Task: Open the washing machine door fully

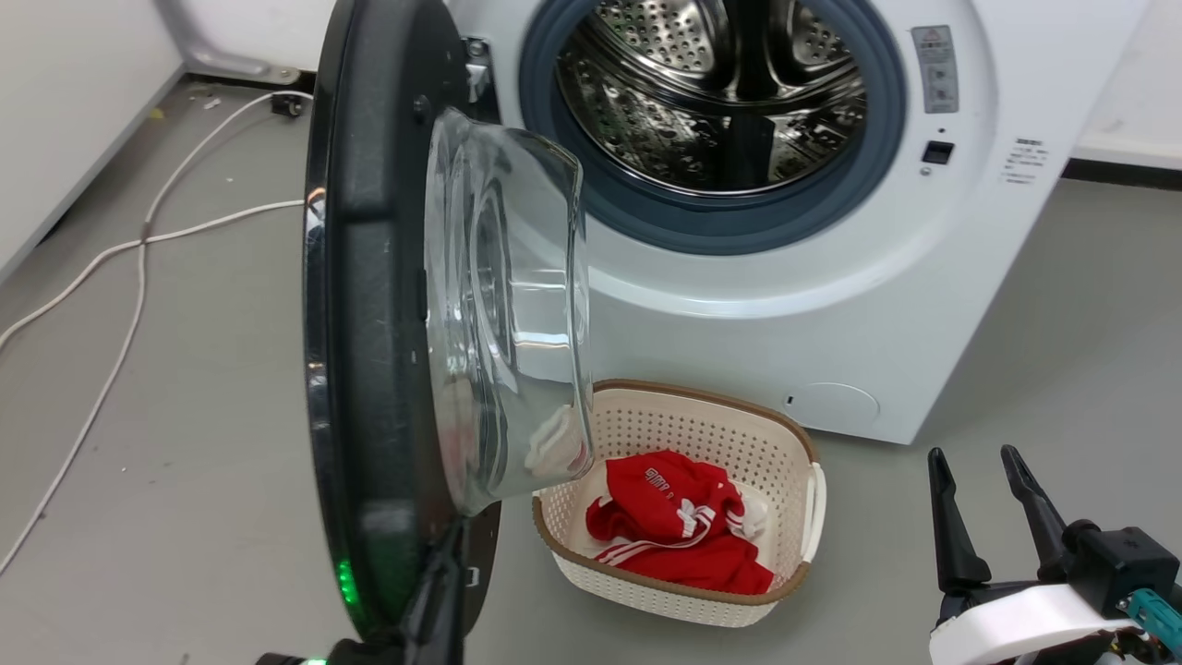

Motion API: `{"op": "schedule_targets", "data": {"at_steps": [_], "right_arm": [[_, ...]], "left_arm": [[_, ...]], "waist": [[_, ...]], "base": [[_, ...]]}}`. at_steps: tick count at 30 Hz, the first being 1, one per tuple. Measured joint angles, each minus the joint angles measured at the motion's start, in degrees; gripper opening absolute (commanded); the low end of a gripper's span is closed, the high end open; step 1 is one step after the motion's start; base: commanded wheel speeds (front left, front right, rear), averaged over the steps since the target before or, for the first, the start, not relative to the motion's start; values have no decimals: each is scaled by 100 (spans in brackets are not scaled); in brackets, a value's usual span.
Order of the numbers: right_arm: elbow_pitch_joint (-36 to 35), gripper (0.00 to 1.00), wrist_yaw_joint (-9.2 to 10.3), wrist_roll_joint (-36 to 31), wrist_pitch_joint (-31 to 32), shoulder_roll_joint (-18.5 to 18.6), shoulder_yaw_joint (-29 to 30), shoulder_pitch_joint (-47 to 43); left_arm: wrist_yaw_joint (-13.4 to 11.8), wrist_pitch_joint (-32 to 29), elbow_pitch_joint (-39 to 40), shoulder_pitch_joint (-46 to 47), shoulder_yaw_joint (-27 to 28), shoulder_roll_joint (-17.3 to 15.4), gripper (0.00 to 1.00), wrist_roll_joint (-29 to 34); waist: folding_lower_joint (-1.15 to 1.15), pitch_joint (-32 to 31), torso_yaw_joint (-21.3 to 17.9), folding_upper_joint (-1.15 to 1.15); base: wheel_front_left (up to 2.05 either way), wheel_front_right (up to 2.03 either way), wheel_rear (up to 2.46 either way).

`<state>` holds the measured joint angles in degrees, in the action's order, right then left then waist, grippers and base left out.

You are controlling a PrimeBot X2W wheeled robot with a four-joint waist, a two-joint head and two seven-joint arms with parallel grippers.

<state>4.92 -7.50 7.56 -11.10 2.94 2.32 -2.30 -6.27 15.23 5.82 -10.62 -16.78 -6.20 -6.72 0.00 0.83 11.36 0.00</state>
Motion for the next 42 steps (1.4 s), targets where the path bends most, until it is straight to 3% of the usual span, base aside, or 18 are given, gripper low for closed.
{"op": "schedule_targets", "data": {"at_steps": [9, 19, 28, 42], "right_arm": [[-91, 100, 0, -3, 40, -1, 4, -7], [-232, 100, 0, -71, 122, -1, -4, 121], [-316, 100, 0, -153, 181, -1, 23, 309], [-272, 100, -1, -180, 121, -2, 11, 548]], "left_arm": [[-190, -1, 94, -53, 755, -202, 0, -221], [-230, 0, -327, 504, 1937, -502, 0, -570], [-2, 1, -1386, 1248, 2830, -964, 0, -816], [328, 0, -2920, 2271, 3507, -1647, 0, -862]], "waist": [[0, 58, 320, 0], [0, 379, 341, 0], [0, 672, 191, 0], [0, 968, -29, 0]], "base": [[0, 0, 0], [0, 0, 0], [0, 0, 0], [0, 0, 0]]}}
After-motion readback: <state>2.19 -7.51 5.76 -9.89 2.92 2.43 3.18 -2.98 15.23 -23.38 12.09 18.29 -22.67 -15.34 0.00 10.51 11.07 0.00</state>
